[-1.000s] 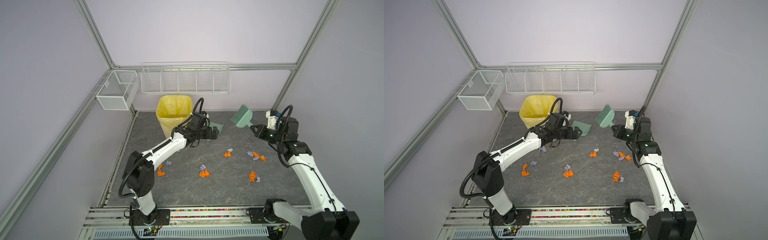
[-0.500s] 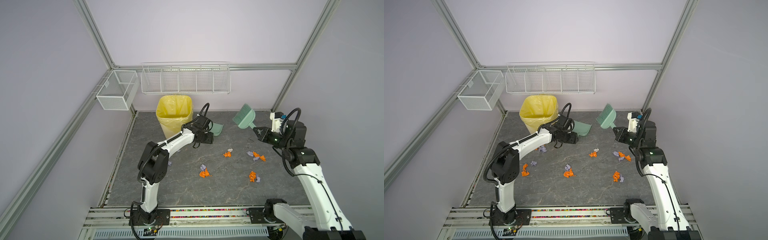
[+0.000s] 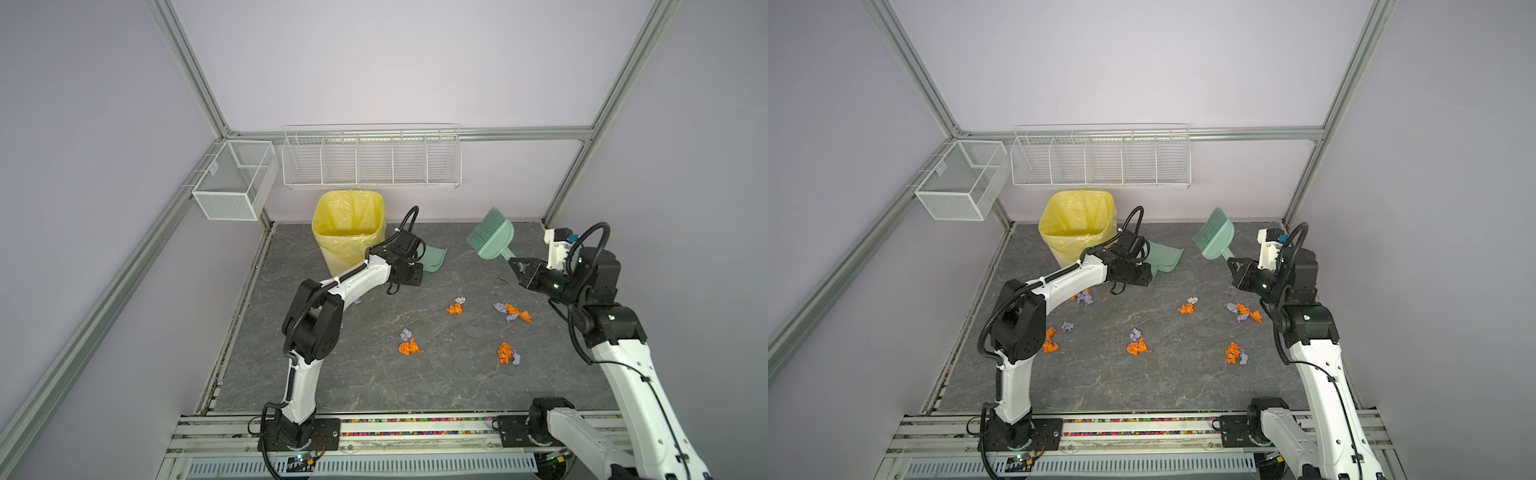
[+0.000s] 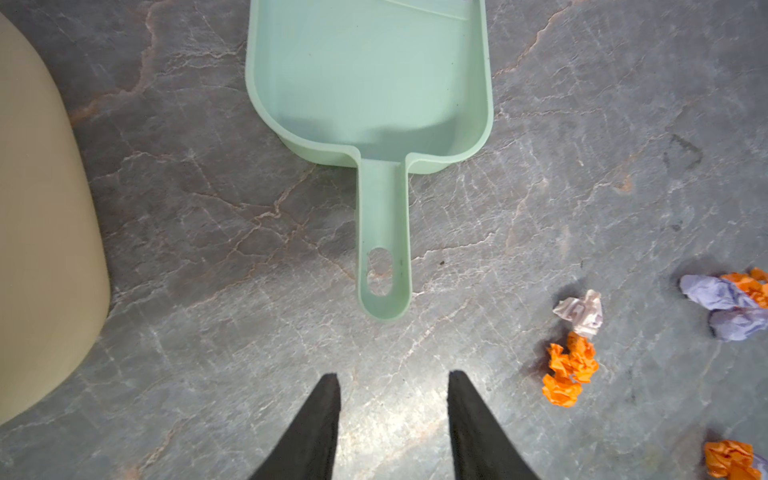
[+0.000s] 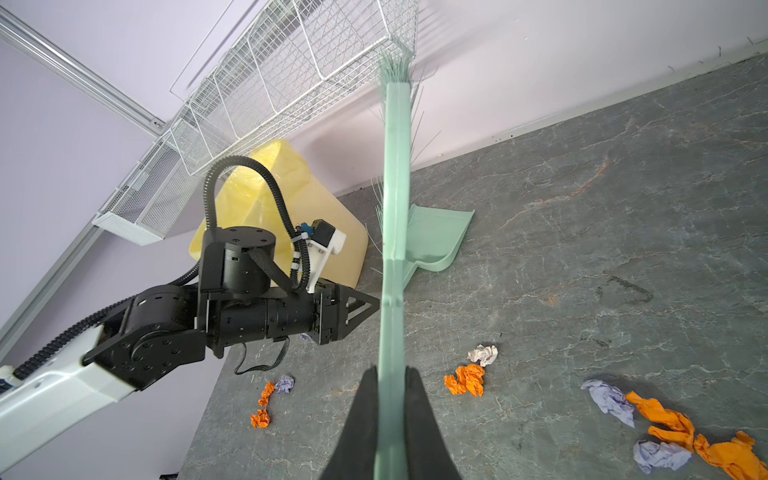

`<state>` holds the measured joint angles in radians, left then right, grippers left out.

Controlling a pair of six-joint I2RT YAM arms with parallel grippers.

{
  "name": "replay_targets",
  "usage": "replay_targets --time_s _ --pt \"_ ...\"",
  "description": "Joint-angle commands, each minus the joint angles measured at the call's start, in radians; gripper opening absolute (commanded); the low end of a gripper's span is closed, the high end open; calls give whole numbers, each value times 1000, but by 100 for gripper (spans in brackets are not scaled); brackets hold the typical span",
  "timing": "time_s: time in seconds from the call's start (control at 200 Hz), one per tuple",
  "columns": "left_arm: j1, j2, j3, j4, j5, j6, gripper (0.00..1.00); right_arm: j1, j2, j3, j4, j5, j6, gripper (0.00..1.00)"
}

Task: Sweep away the paper scraps from the table
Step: 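Lower the left gripper onto the green dustpan handle and close on it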

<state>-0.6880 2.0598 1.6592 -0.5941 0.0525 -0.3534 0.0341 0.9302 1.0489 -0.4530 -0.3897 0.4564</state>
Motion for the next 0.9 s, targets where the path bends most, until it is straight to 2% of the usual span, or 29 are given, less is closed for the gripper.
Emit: replay_targets --time_s 0.0,0.405,0.895 --pt "2 19 37 -2 -26 18 40 -2 -19 -17 4 -14 -4 7" --pt "2 81 125 -19 -102 9 31 -2 -52 -32 11 8 10 7" --pt "2 182 222 -79 -89 24 25 -3 -82 -28 -13 37 -5 7"
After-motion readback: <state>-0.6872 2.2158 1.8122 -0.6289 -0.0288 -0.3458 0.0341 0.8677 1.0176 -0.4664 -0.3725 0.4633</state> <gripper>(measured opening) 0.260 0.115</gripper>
